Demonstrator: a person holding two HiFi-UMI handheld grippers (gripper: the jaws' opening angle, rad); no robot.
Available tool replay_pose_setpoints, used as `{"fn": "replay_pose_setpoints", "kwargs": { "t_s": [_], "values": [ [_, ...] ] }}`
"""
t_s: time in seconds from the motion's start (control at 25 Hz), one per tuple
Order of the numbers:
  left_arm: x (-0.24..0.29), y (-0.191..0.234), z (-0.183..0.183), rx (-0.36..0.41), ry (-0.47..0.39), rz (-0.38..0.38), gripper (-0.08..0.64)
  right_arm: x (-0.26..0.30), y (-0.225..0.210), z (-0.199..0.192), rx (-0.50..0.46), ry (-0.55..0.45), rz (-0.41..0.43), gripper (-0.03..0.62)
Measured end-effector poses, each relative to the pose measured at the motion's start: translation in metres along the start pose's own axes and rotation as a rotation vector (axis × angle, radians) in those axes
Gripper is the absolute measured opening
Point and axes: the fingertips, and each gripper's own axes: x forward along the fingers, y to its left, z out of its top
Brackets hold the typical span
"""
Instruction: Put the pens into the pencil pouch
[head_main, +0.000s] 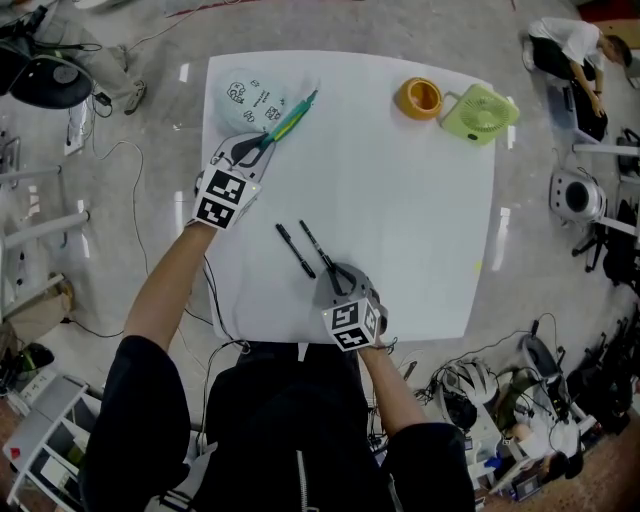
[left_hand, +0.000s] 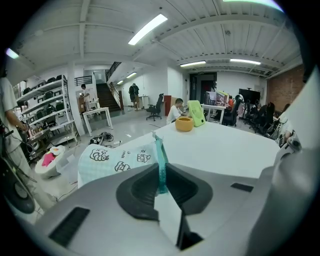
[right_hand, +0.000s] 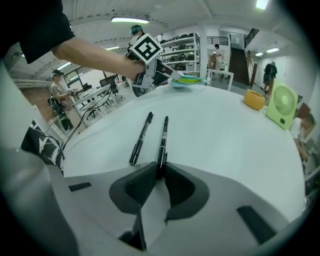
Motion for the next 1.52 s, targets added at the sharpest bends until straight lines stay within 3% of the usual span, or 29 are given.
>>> {"fn": "replay_pose_setpoints", "kwargs": {
  "t_s": [0.32, 0.64, 1.2, 1.52],
  "values": [
    [-0.001, 0.005, 0.002, -0.016, 0.005, -0.006, 0.055, -0.009, -0.016, 0.009, 0.053, -0.022, 0.003, 0.067],
    [-0.001, 0.003, 0.004, -0.011, 0.002, -0.008, 0.055, -0.029, -0.054, 0.029, 0.038, -0.066, -0.038, 0.066],
    [-0.004, 0.007, 0.006, 0.032, 0.012, -0.012, 0.055, -0.026, -0.118, 0.132, -0.058, -0.120, -0.014, 0.066],
    [-0.002, 0.003, 0.007, 0.028, 0.010, -0.021, 0.055, -0.002, -0.134, 0.166, -0.113, -0.097, 0.036, 0.066]
  ]
}}
